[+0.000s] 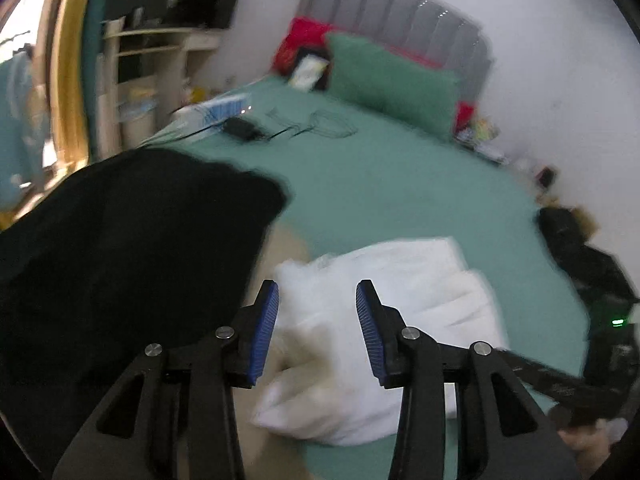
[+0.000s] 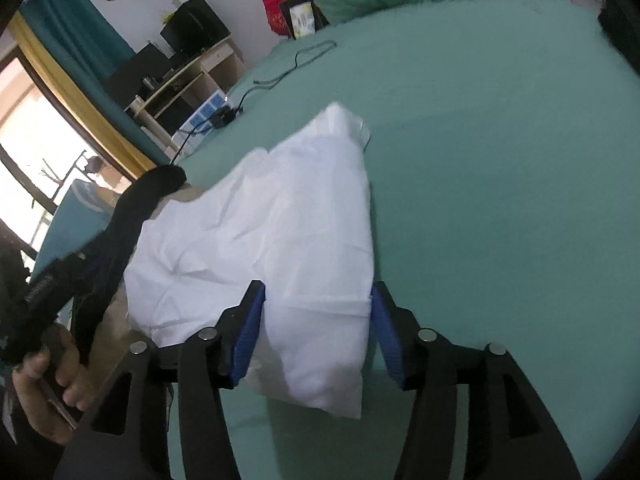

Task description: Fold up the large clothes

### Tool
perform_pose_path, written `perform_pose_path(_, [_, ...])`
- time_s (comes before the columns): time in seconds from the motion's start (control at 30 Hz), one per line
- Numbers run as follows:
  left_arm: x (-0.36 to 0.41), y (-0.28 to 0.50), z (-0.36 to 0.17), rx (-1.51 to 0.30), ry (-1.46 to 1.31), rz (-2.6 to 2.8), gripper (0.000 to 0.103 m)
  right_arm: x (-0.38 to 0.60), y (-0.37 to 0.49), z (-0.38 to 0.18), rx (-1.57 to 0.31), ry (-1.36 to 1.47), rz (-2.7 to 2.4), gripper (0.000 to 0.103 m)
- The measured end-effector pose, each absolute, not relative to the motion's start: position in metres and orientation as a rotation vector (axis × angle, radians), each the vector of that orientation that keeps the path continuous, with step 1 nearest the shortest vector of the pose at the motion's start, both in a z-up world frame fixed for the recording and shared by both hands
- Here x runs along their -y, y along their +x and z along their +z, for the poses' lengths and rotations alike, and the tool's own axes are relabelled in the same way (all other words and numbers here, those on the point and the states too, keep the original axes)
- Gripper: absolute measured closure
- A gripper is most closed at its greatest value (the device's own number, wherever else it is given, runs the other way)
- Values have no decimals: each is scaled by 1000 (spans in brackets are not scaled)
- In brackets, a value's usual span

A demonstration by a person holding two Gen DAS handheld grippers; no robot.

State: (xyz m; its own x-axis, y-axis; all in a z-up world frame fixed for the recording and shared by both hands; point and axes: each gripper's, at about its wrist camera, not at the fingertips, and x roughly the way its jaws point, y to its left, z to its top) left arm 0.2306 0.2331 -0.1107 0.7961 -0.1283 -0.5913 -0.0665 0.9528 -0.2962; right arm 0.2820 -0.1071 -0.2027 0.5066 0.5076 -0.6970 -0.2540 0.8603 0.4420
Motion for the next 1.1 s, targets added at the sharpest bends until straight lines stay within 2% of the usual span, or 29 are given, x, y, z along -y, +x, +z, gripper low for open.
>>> perform_pose_path(0.13, [-214,249,-122,-712,-360,-171,60,113,290,-198,-921,322,418,48])
perform_pose_path(0.3, [-214,286,-167,-941,-378,-116,60,114,301,-208,-954,311,375,48])
perform_pose_path(0.4, [-232,294,-177,-965,-433,-75,60,108,302,-215,-962,281,380,41])
perform_pose_path(0.43, [-236,294,-178,-966,-443,-64,62,107,303,-217,-965,271,376,38])
perform_pose_path(0.5, [-242,298,-182,-989,-420,-26,78,107,303,-221,-969,260,375,36])
perform_pose_path(0.6, [-235,300,-184,-999,-340,7,82,106,304,-224,-970,229,368,29])
perform_pose_path(0.73, [-231,296,-179,-998,-306,27,82,103,303,-224,-971,171,362,21])
perform_pose_path(0.93, [-231,275,-176,-987,-341,34,81,104,301,-223,-1009,158,349,20])
perform_pose_path(1.03, [-233,269,-174,-985,-328,40,79,104,297,-220,-1029,153,346,20])
perform_pose_path(1.1, [-234,264,-172,-976,-334,47,72,106,294,-219,-1045,161,348,20])
